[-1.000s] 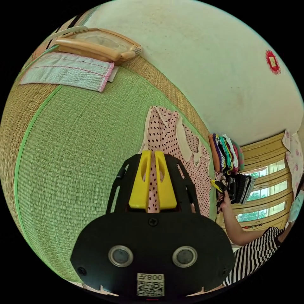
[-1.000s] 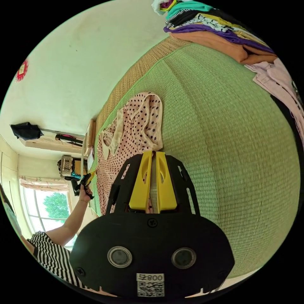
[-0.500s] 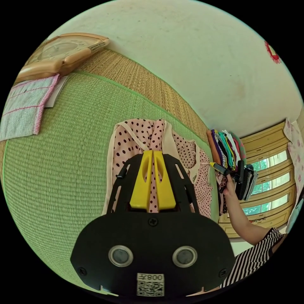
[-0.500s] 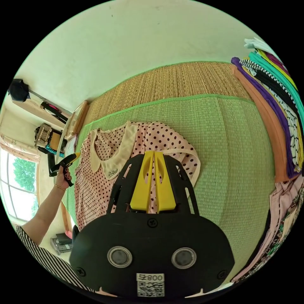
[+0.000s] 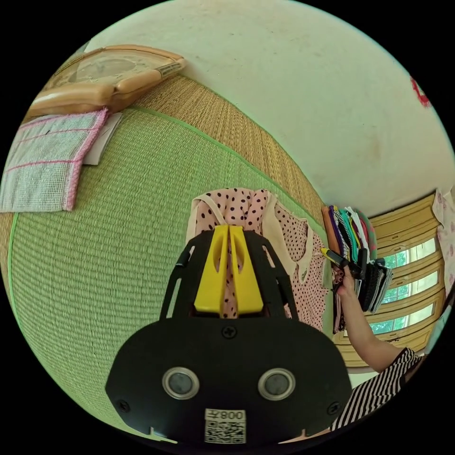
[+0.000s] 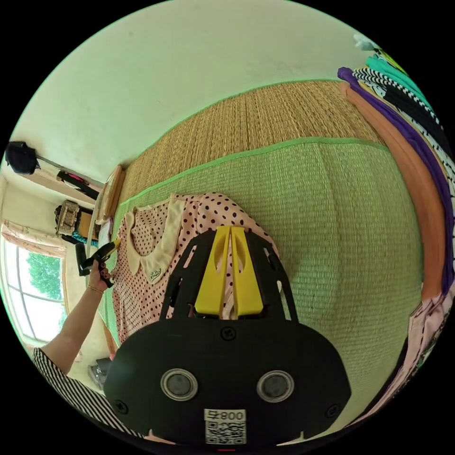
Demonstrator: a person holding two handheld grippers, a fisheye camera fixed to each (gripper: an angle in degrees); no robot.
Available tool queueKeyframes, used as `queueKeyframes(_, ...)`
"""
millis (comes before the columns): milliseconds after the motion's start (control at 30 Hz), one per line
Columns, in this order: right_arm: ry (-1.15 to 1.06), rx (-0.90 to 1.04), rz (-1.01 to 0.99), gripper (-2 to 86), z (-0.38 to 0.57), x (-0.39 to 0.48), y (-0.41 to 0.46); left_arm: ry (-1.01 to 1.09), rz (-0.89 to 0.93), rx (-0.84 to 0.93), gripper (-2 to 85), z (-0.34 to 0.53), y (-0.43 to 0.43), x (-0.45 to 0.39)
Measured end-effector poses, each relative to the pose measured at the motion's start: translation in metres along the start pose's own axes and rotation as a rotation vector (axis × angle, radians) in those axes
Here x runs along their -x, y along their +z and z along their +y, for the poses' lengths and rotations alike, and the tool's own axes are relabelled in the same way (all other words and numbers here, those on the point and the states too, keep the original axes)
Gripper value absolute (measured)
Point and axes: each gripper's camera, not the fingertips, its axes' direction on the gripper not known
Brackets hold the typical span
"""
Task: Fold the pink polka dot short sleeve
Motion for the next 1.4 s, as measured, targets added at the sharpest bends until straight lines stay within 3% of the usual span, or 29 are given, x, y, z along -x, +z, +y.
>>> queueKeyframes(200,-0.057,-0.150,-0.106,2.4,0.084,-0.014,-0.062,0.115,0.110,-0.048,2.6,-0.011,-0.012,-0.068)
queueKeyframes(400,0.028,-0.158,-0.185,6.2,0.186,-0.048,-0.072,0.336,0.212,0.167,6.4,-0.021,0.052,-0.201)
queueKeyframes(600,0.001,-0.144,-0.180,7.7,0.214,-0.051,-0.062,0.559,0.262,0.357,8.3,-0.046,0.155,-0.377)
queueKeyframes(933,-0.159,-0.196,-0.101,7.7,0.219,-0.044,-0.062,0.761,0.134,0.418,10.2,-0.093,0.277,-0.619)
queueKeyframes(1400,-0.162,-0.184,-0.134,7.6,0.212,-0.053,-0.050,0.801,-0.026,0.509,10.1,-0.115,0.366,-0.768)
